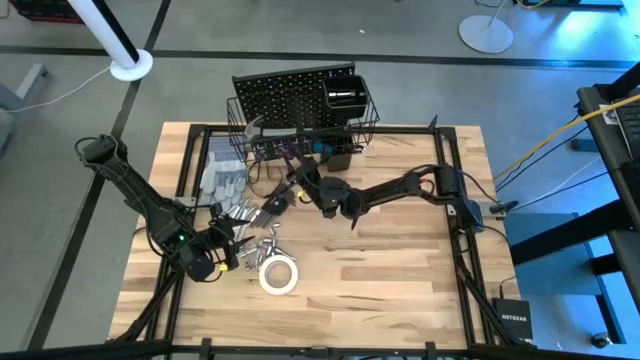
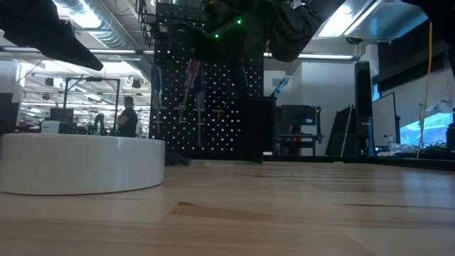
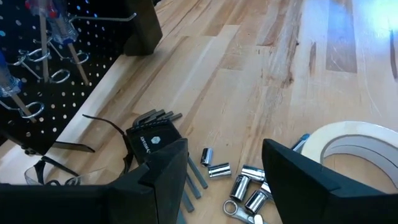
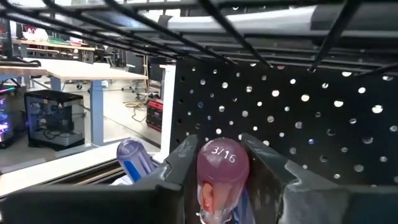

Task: Hang tools onto peg board
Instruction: Hang the red screwdriver on the pegboard

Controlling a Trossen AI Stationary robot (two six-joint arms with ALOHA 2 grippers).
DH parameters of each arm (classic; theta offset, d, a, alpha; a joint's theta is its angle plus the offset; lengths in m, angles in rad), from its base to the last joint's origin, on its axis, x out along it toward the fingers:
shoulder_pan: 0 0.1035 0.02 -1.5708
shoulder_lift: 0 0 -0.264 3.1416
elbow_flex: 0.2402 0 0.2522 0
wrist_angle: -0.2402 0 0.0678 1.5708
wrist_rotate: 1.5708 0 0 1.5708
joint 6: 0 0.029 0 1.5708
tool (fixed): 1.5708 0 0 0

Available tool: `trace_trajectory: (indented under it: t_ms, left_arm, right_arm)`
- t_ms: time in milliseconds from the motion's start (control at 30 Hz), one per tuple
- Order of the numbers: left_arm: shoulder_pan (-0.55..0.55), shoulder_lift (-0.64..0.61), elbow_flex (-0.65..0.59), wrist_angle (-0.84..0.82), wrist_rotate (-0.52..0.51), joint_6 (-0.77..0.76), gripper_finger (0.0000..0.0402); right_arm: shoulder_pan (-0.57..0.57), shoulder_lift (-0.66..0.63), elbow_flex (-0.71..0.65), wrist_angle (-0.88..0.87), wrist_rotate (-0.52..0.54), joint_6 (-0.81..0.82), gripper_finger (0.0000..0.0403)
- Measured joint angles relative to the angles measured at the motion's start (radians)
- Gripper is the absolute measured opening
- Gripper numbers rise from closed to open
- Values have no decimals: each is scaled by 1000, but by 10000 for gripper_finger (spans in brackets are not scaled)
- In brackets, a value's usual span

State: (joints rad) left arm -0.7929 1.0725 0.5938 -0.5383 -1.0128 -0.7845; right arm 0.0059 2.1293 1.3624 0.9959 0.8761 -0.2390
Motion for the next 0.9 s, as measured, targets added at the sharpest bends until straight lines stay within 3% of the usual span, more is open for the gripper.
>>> trace_trajectory:
  t_ms: [567,900]
  left_arm:
    - [0,0,0,0,0,-22,196]
    - [0,0,0,0,0,-27,196]
  right_arm:
    - [1,-34,1,-59,-4,42,102]
    - [1,-34,207,-499,7,119,102]
